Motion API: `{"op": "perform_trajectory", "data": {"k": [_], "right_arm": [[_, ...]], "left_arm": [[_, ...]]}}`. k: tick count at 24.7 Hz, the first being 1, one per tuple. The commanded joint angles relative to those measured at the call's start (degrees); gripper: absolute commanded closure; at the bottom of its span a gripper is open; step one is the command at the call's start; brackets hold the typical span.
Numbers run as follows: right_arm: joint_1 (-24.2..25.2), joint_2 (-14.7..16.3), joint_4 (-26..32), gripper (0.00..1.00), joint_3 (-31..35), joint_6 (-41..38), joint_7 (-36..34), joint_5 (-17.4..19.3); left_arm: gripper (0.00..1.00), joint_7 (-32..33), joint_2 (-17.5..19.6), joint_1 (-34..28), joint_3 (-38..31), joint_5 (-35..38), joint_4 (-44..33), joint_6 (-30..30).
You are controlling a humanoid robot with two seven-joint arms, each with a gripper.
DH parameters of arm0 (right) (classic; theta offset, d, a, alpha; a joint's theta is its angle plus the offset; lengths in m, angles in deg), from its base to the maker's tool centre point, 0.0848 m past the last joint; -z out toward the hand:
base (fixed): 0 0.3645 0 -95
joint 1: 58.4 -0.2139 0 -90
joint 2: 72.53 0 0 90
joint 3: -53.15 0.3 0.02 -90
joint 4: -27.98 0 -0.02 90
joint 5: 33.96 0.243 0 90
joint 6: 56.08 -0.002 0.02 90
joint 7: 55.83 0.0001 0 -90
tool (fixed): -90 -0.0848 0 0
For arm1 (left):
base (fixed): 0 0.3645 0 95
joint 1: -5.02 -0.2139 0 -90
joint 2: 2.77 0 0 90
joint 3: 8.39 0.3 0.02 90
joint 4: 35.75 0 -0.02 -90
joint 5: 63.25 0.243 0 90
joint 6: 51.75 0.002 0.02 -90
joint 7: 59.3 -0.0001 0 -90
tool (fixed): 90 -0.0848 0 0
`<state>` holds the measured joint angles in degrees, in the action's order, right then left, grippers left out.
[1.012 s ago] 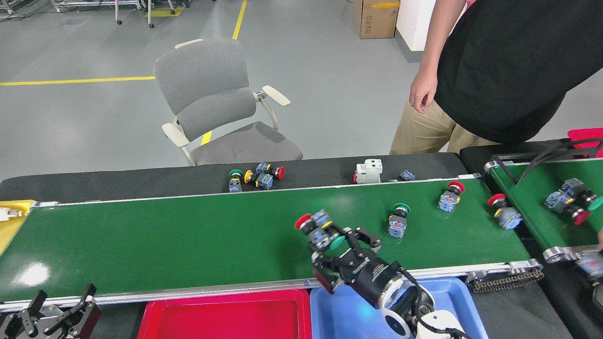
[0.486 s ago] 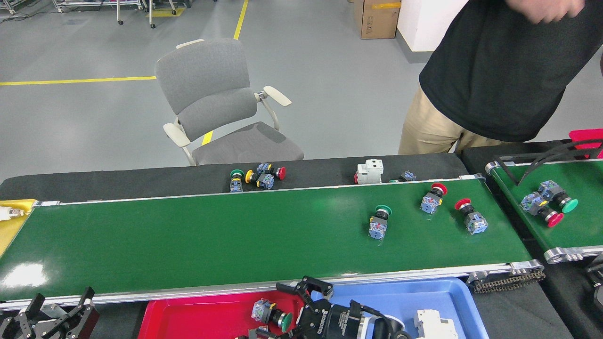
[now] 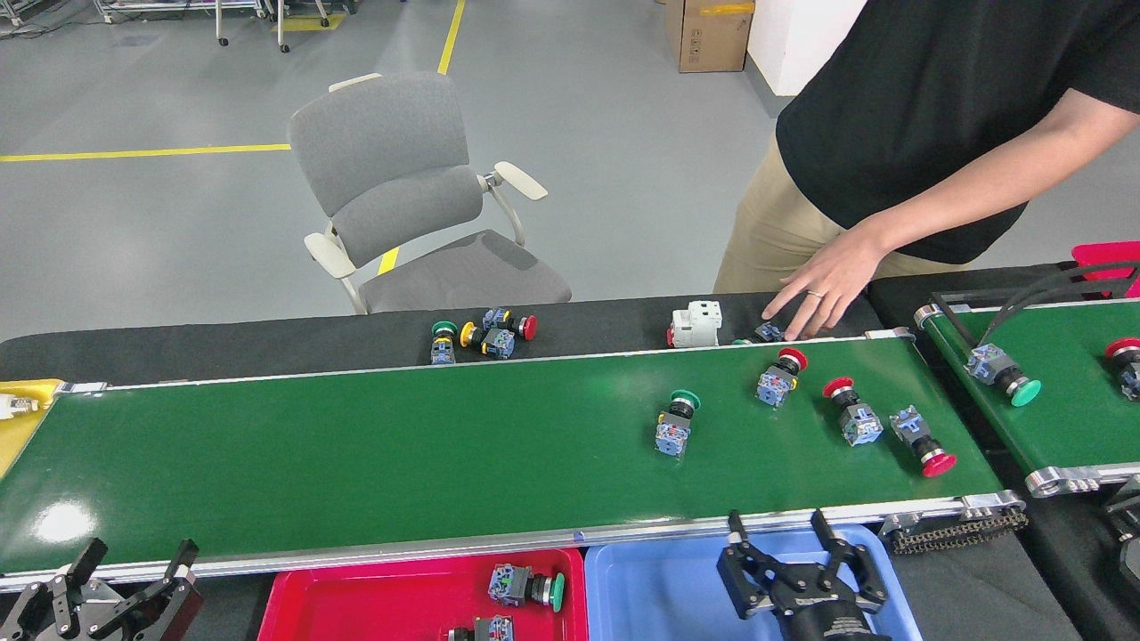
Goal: Pick switch part from conveyor to tray
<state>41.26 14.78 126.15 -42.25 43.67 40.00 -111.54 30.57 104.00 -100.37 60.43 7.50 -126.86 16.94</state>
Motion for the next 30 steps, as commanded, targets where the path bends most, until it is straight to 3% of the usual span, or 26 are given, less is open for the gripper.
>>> {"op": "perform_trajectory", "data": {"k": [1,6,13,20,21,27,30], "right_arm": [[-1.8,0.2,0.6,0.03,0.0,3.8,-0.5,-0.5],[-8.7,-0.1,-6.3,0.03,-0.3,4.5,0.7,-6.9],[-17.3,-0.5,-17.7,0.02,-0.7,5.8,1.1,-7.0],[-24.6,-3.2,-27.4,0.03,-1.6,5.8,1.0,-6.7],[-25.0,-3.5,-27.9,0.09,-1.6,5.8,1.0,-6.7],[-25.8,-2.8,-28.1,0.72,-4.8,5.3,1.1,-6.6],[-26.0,-2.8,-27.9,0.87,-4.9,5.0,1.0,-6.5]], "left_arm": [[0.00,-0.4,0.3,0.2,-0.4,0.2,-0.2,2.3],[0.00,-0.4,0.4,0.2,-0.4,0.1,0.2,4.2],[0.00,-0.4,0.5,0.5,-0.3,0.1,0.8,4.2],[0.00,-0.2,0.5,1.1,0.1,0.2,0.8,4.2],[0.00,-0.2,0.6,1.1,0.1,0.2,0.8,4.2],[0.00,0.0,0.6,1.2,0.2,1.0,0.8,4.2],[0.00,0.0,0.5,1.5,0.2,1.2,0.9,4.2]]}}
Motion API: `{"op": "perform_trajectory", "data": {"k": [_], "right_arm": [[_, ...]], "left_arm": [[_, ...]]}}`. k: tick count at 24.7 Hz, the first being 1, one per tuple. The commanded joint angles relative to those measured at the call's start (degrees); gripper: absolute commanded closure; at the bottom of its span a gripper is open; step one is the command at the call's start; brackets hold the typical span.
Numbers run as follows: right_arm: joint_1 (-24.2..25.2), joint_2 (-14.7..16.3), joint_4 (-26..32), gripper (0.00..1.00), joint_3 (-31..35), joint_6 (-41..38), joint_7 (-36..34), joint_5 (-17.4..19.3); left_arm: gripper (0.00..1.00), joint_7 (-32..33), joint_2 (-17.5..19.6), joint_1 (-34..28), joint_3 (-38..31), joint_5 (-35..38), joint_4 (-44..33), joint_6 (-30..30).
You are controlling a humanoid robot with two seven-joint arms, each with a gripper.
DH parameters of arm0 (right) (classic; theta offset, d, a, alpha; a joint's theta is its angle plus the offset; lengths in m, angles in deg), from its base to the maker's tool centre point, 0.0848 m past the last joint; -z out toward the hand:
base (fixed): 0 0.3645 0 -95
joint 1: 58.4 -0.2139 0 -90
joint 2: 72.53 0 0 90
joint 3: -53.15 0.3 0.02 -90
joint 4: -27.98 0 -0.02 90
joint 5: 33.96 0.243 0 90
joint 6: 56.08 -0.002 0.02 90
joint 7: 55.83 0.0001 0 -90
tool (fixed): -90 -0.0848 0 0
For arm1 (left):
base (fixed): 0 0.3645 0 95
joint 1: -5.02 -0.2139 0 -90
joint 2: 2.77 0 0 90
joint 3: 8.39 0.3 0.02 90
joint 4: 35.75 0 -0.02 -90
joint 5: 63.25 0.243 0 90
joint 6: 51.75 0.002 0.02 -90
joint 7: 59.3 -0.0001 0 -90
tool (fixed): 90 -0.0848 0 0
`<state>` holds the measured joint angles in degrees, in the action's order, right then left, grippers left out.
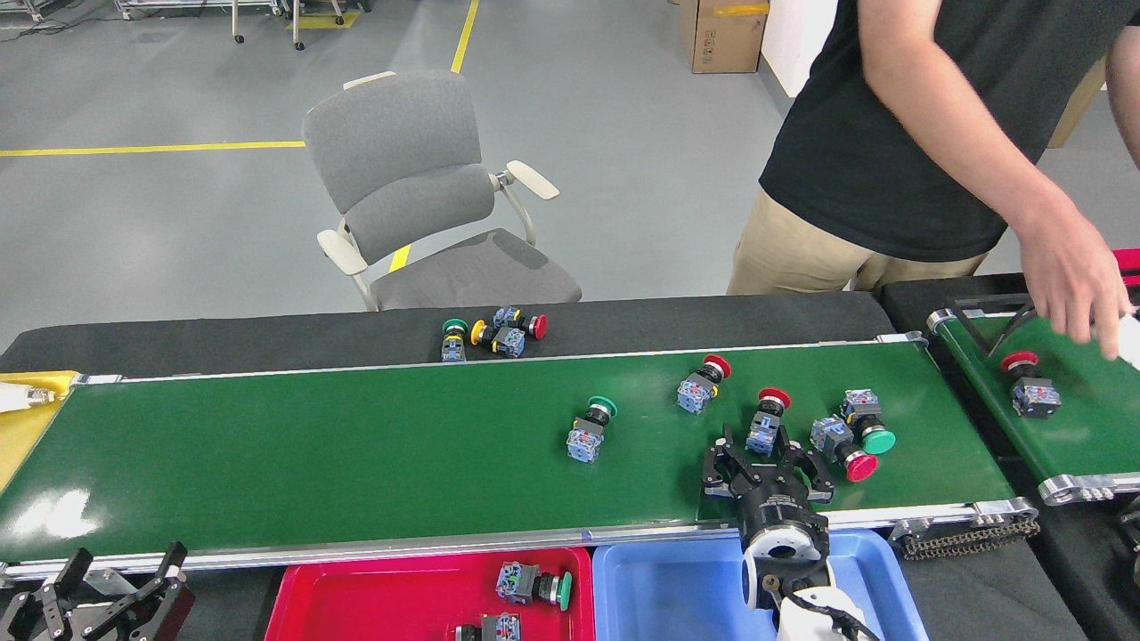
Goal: Pick switch part from conveyor to tray
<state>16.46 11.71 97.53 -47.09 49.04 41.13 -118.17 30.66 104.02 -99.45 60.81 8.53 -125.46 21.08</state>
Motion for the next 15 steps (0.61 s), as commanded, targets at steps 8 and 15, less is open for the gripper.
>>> {"op": "perform_trajectory", "data": {"k": [8,15], "right_arm": [[4.0,3.0,11.4,0.86,-12.7,-13.6,-0.5,0.2],[12.1,2.7,19.9,0.25,-15.3,-51.8,-1.6,0.6]], "left_arm": [[0.00,-0.1,0.4,0.4,-0.5,0.1,-0.5,0.0],[0.00,-0.1,0.4,1.1,1.9,0.5,-1.3,-0.8]]}}
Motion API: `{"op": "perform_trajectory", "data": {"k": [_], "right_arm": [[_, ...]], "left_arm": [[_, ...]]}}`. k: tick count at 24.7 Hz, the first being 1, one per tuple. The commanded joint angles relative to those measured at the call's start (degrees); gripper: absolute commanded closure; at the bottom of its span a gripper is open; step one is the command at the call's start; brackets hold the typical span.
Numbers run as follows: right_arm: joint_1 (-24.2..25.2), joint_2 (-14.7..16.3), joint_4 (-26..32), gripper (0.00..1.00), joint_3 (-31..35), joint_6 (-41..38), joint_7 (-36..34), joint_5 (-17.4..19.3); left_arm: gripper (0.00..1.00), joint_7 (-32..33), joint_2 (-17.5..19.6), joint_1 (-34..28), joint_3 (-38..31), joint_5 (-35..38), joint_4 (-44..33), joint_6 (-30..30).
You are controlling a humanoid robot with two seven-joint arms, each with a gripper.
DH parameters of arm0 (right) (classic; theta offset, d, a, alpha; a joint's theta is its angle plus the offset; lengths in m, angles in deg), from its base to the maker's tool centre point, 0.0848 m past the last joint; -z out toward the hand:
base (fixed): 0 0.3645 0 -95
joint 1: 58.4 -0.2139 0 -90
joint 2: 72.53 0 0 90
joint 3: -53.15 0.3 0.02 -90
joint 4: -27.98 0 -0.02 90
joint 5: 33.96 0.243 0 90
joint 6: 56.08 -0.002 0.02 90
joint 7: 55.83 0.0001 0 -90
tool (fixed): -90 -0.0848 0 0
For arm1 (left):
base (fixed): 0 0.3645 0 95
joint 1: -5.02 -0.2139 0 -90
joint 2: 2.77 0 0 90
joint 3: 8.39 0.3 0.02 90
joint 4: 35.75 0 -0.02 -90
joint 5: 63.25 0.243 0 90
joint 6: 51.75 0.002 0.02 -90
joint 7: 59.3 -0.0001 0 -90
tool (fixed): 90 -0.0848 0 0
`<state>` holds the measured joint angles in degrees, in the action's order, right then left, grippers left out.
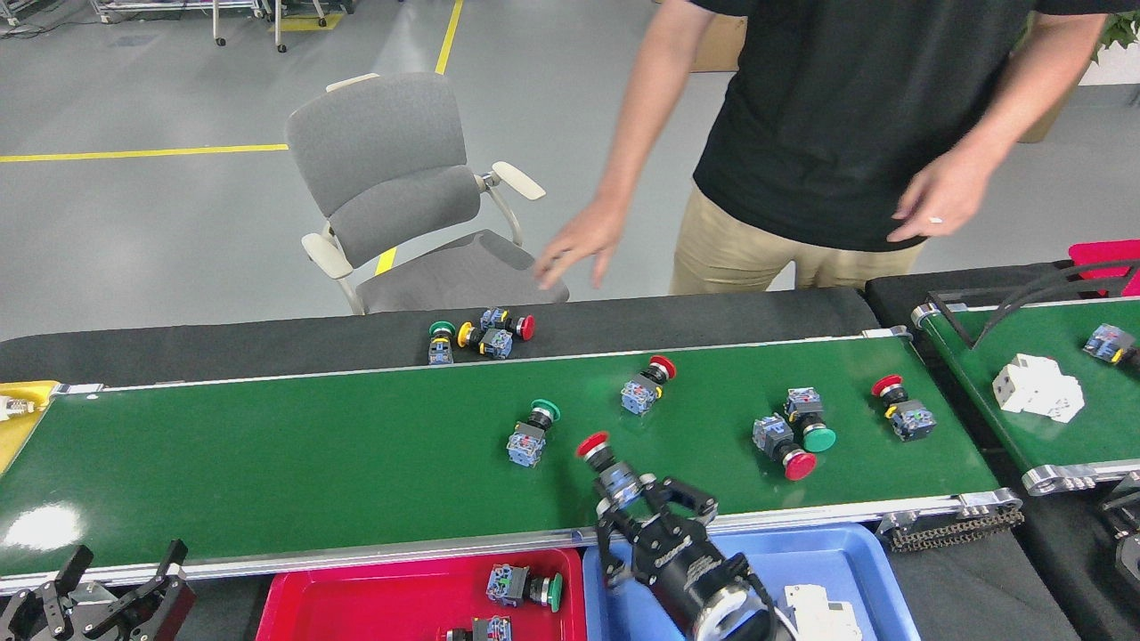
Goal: Pick switch part from conveyor to tray
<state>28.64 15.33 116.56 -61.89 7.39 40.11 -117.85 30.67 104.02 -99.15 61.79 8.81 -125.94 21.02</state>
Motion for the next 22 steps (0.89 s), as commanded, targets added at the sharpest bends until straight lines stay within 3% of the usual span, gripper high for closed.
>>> {"op": "perform_trajectory", "data": {"k": [1,5,10,14,16,18,22], "right_arm": [[0.6,-1.3,1.0,0.00,-1.1,-11.1,-0.6,0.3],[1.4,-2.1,0.9,0.00,-1.9,-11.4,-0.2,1.0],[2.1,-2.2,1.7,0.00,1.3,-8.2,-0.2,4.7],[5.2,-4.1,3.0,0.01,9.2,15.3,-0.8,5.3],[6.4,-3.9,4.7,0.01,9.7,29.2,-1.5,5.3],[7.7,-3.3,5.1,0.01,9.6,38.1,-3.7,5.3],[8.0,-1.2,4.9,0.01,9.4,40.8,-3.8,4.9]], "left_arm": [[0.00,-0.1,0.7,1.7,2.8,0.5,-1.1,-1.0],[0.00,-0.1,1.1,8.0,13.0,2.7,-1.1,-0.6],[0.00,2.8,1.1,14.0,21.1,2.8,-0.9,-0.4],[0.00,4.1,0.4,13.9,23.4,2.8,0.3,-0.4],[0.00,4.7,0.1,14.3,24.3,2.8,1.9,-0.3],[0.00,4.7,0.0,14.6,24.7,2.8,4.1,1.1],[0.00,4.8,-0.9,17.8,24.7,2.8,8.4,3.4]]}}
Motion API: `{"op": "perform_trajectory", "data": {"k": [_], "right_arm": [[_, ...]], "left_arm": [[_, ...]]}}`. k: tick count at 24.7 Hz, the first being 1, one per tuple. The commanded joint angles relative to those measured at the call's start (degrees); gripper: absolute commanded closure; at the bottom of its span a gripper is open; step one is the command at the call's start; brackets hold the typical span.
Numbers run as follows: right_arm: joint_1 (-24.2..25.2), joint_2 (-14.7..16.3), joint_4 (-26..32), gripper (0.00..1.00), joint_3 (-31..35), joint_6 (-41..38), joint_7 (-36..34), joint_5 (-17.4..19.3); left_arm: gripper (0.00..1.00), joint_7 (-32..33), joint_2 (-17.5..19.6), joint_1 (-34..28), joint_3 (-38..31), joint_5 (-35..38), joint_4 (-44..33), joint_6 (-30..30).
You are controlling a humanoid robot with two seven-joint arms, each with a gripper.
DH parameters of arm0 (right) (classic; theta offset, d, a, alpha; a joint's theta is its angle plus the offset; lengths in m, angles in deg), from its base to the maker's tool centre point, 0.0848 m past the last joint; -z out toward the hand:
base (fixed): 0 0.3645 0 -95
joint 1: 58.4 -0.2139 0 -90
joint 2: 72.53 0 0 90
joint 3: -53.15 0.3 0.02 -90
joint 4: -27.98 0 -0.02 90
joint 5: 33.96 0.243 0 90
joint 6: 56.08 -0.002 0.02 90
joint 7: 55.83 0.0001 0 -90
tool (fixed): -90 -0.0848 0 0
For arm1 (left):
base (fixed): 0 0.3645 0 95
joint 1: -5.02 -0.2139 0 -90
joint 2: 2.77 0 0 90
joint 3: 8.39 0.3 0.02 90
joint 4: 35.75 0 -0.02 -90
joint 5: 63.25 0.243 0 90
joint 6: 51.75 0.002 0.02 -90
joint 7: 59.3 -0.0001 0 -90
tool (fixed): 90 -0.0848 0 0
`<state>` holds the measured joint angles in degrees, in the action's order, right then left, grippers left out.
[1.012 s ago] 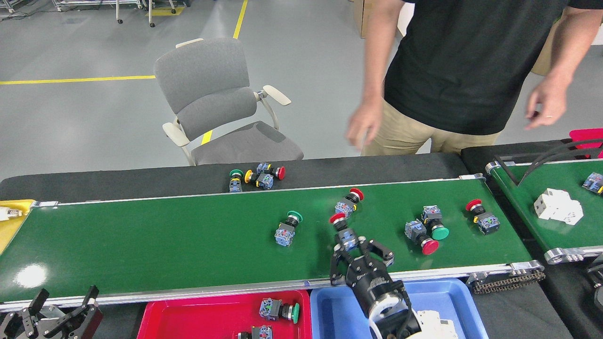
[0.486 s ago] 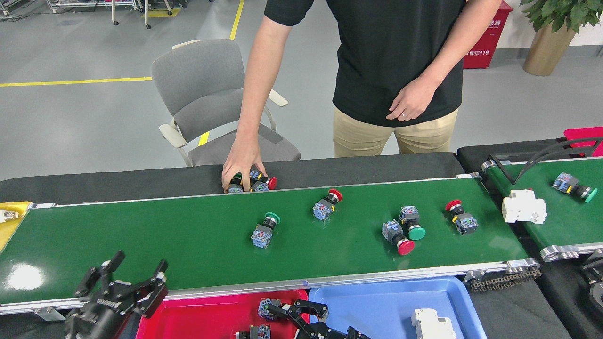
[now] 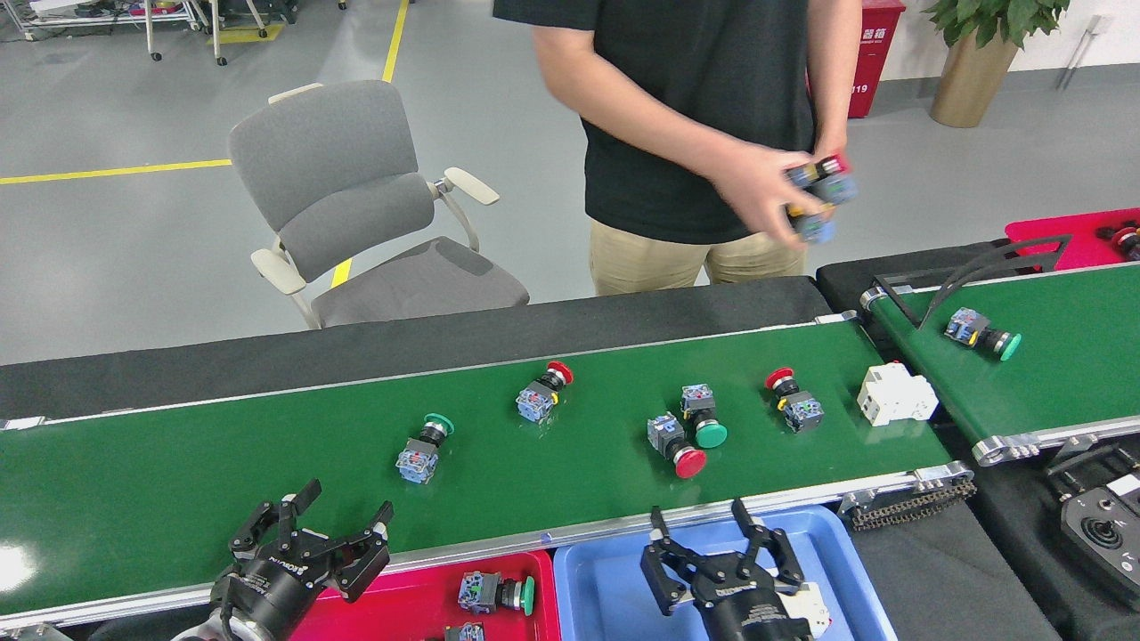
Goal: Pick switch part from conveyor to tray
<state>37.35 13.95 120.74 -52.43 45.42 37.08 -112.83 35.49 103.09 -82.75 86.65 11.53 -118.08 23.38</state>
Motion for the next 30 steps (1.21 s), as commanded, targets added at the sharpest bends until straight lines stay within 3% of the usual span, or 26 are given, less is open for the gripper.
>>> {"op": "perform_trajectory", "data": {"k": [1,4,9,16,19,21,24,25,26,30], "right_arm": [[-1.1,0.0,0.4,0.01,-0.3,2.8,-0.7,-0.4],[-3.4,-0.8,-0.7,0.01,-2.8,3.1,-0.3,-1.9],[-9.9,-5.4,-9.9,0.01,-5.6,3.2,2.8,-5.7],[-18.7,-5.4,-18.8,0.01,-12.9,10.8,3.0,-4.7],[-20.6,-5.5,-20.4,0.01,-13.9,11.1,2.9,-2.5],[-21.4,-5.5,-20.7,0.01,-13.9,11.1,2.9,-2.3],[-23.5,-5.6,-23.1,0.01,-13.9,11.1,2.8,-1.5],[-24.4,-5.6,-24.2,0.01,-13.9,11.1,2.8,-1.2],[-25.1,-5.6,-25.3,0.01,-13.9,11.1,2.8,-1.1],[-27.3,-5.7,-28.8,0.01,-13.9,11.2,2.8,-1.1]], "left_arm": [[0.00,0.0,0.1,2.0,-0.1,0.1,1.4,1.1],[0.00,0.8,-0.1,5.4,1.2,0.1,3.6,1.0],[0.00,1.1,-0.8,8.4,2.4,0.1,8.1,0.7],[0.00,1.2,-1.3,9.7,2.5,0.1,9.6,0.3],[0.01,1.2,-1.4,10.9,3.3,0.0,10.9,0.8],[0.12,1.2,-2.8,13.0,3.4,0.0,13.3,2.2],[0.53,1.2,-3.5,14.3,3.2,-0.1,15.2,3.3],[0.76,1.1,-3.5,14.3,3.1,-0.5,15.3,2.8],[0.84,1.1,-3.6,14.4,3.0,-0.7,15.4,2.7],[0.95,0.7,-3.9,13.9,3.7,-0.2,14.3,-0.9]]}}
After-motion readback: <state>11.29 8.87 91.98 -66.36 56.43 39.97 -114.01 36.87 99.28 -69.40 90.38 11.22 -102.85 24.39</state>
